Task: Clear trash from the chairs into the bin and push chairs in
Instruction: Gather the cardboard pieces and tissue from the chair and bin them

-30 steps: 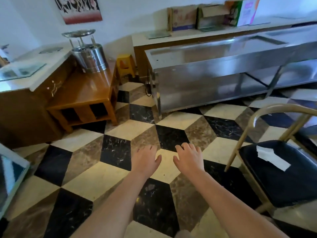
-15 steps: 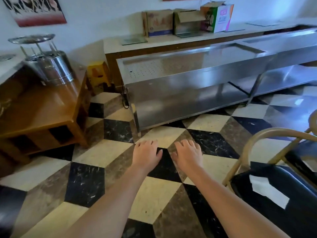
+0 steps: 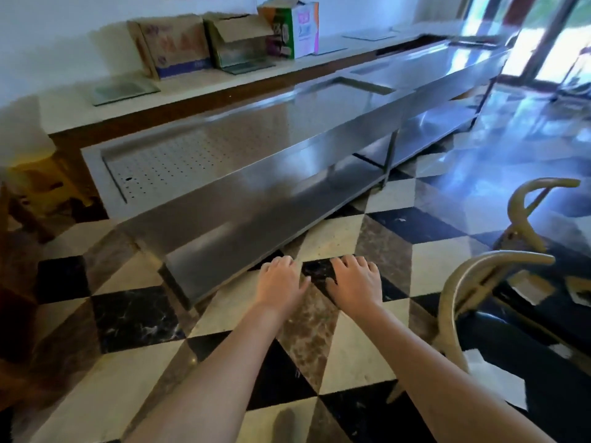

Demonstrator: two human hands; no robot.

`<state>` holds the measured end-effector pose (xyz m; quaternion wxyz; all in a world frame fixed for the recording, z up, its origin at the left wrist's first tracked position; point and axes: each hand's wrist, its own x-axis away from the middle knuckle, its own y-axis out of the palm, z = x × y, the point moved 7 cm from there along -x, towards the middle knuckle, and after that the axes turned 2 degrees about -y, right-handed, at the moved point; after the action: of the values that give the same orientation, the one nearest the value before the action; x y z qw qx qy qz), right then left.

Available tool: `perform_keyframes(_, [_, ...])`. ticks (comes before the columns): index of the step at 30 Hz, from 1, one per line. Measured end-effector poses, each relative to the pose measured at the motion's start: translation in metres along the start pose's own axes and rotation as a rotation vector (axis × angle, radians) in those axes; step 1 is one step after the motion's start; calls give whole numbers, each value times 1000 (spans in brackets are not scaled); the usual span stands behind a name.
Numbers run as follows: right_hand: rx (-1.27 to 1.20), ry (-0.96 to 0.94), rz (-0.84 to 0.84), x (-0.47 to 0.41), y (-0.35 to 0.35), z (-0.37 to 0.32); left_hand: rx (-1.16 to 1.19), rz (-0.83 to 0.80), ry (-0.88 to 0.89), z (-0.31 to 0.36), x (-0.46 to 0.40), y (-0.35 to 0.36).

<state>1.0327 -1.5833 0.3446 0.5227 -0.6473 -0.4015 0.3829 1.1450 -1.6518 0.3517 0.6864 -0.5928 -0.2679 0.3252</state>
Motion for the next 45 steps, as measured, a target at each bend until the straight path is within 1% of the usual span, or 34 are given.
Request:
perform_keyframes(6, [11,222,55,-74,-13,52,-42,-25,216,23,-121,-5])
perform_keyframes(11, [24,391,90,-115,-11,109,-21,-61,371,69,-199,12])
perform_keyframes(17, [28,485,176,-181,-9,193,-33,-51,533,137,-294,34])
perform_keyframes(20, [20,515,193,-221,-19,246,-44,-24,589,178,-351,30])
perform_keyframes(25, [78,589,224,-270,-43,324,-2,-12,657,249,-438,30])
perform_keyframes(29, [112,694,189,-288,-45,377,20,-63,736,298,-482,48])
perform_keyframes(31, [110,747,201,-294,-45,404,36,-83,790,325,-503,58])
perform_keyframes(35, [134,862,225,-308,-47,460,49,-103,934,385,-546,79])
perform_keyframes(38, [115,990,227,-313,-49,497,66,-115,1061,427,-575,87])
perform_keyframes(43, [131,1192,224,-310,-51,540,78,-118,1276,488,-607,92])
perform_keyframes(45, [123,1277,216,-303,-48,557,105,-150,1331,513,-611,98])
